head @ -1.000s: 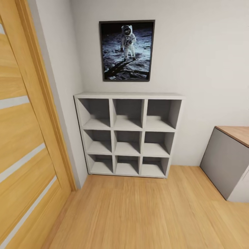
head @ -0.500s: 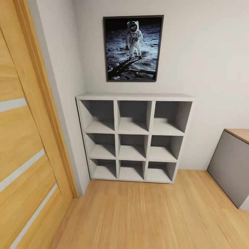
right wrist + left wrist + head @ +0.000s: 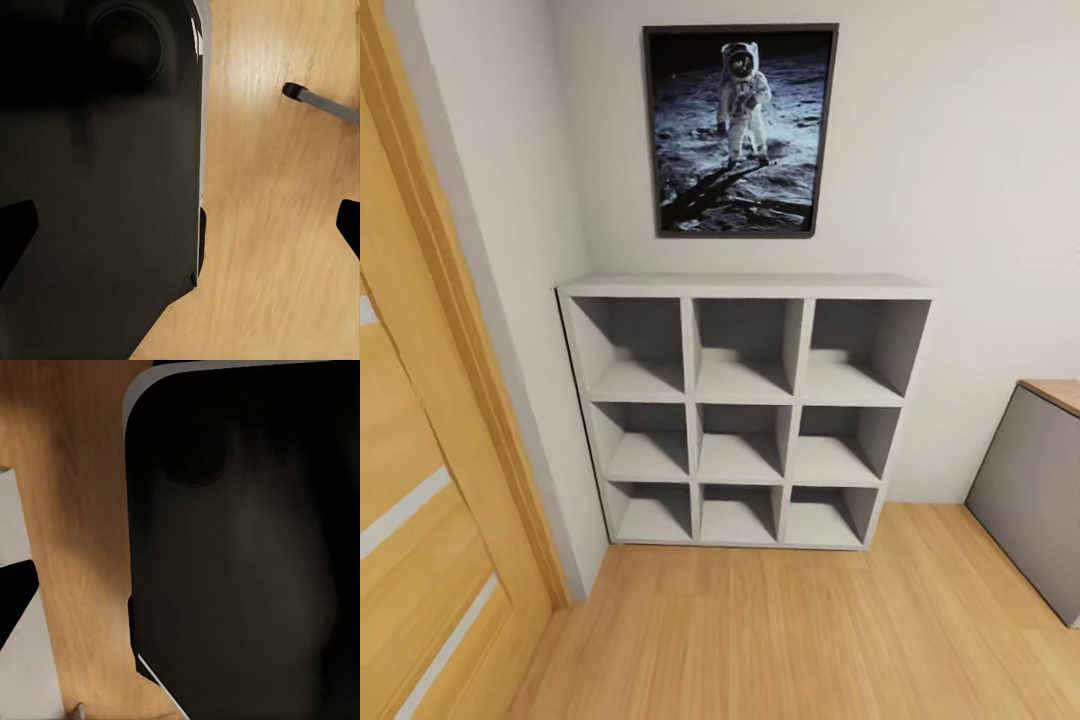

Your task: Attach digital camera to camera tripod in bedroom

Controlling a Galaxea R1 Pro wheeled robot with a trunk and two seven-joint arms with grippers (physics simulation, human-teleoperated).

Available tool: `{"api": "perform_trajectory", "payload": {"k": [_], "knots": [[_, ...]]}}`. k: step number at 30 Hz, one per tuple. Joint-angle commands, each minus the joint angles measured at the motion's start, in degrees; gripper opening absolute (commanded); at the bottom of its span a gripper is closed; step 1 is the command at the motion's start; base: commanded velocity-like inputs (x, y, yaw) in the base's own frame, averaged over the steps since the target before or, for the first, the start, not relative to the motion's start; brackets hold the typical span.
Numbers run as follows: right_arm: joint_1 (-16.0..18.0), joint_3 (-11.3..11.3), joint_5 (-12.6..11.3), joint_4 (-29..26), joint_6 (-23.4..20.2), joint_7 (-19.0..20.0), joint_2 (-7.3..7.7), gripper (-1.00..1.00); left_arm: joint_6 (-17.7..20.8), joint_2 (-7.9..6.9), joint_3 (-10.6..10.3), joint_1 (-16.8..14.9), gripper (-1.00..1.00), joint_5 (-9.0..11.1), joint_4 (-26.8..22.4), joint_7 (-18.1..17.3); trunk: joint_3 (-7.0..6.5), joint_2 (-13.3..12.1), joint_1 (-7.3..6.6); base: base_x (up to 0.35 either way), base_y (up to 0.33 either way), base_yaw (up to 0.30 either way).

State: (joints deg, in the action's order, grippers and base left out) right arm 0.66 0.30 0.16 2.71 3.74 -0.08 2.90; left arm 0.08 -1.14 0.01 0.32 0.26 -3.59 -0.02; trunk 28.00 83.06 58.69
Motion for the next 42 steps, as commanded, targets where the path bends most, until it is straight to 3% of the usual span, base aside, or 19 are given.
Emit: {"api": "perform_trajectory", "payload": {"k": [1,25,42], "knots": [[0.07,0.03,0.02,0.19,0.39,-0.01,0.0,1.0,0.01,-0.01,-0.01,0.03,1.0,0.02,-0.11,0.0,0.04,0.02,0.04,0.339,0.011,-0.211],[0.09,0.02,0.02,0.19,0.39,0.01,0.0,1.0,0.01,-0.01,-0.01,0.03,1.0,0.02,-0.11,0.01,0.04,0.02,0.04,0.327,0.002,-0.288],[0.06,0.03,0.05,0.19,0.39,0.02,0.0,1.0,0.01,0.11,-0.01,0.03,1.0,0.01,-0.11,0.02,0.04,0.02,0.04,0.075,0.0,-0.3]]}}
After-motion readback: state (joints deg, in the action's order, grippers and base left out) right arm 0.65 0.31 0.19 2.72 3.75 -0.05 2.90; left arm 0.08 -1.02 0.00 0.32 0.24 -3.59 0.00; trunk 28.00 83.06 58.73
